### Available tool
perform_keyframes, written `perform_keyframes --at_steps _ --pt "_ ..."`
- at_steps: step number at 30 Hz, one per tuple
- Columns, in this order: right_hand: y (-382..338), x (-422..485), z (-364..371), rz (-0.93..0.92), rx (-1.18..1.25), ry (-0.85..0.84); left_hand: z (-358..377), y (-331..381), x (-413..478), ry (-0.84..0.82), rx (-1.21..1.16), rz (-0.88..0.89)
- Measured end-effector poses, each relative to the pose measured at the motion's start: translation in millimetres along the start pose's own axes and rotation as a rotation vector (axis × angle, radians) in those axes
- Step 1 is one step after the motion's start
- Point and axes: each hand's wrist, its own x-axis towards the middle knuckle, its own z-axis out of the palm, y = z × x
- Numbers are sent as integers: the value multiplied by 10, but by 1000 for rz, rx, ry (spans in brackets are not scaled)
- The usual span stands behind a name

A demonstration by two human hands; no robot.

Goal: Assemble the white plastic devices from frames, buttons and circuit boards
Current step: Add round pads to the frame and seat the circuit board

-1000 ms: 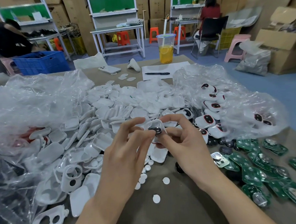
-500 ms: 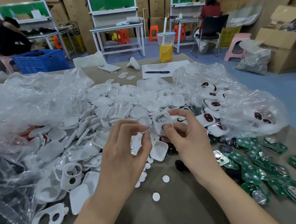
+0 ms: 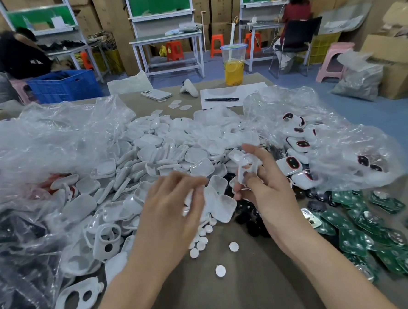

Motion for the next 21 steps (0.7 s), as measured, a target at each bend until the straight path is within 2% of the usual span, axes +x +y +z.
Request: perform_keyframes --at_steps 3,6,12,14,16,18,21 --pt "-10 7 11 81 129 -9 -198 -184 48 103 -20 -202" --pt "-40 17 48 150 254 -4 -420 -355 44 99 47 -292" --pt "-40 -10 133 82 84 24 -664 -524 141 -44 195 -304" --pt "-48 -15 192 70 72 33 -679 -523 204 -122 197 -247" --pt "-57 10 267 59 106 54 -622 -484 271 -249 234 -105" --pt "-69 51 342 48 117 65 -517 -454 338 -388 358 47" --pt "-60 91 398 12 65 65 -418 -476 439 -499 570 143"
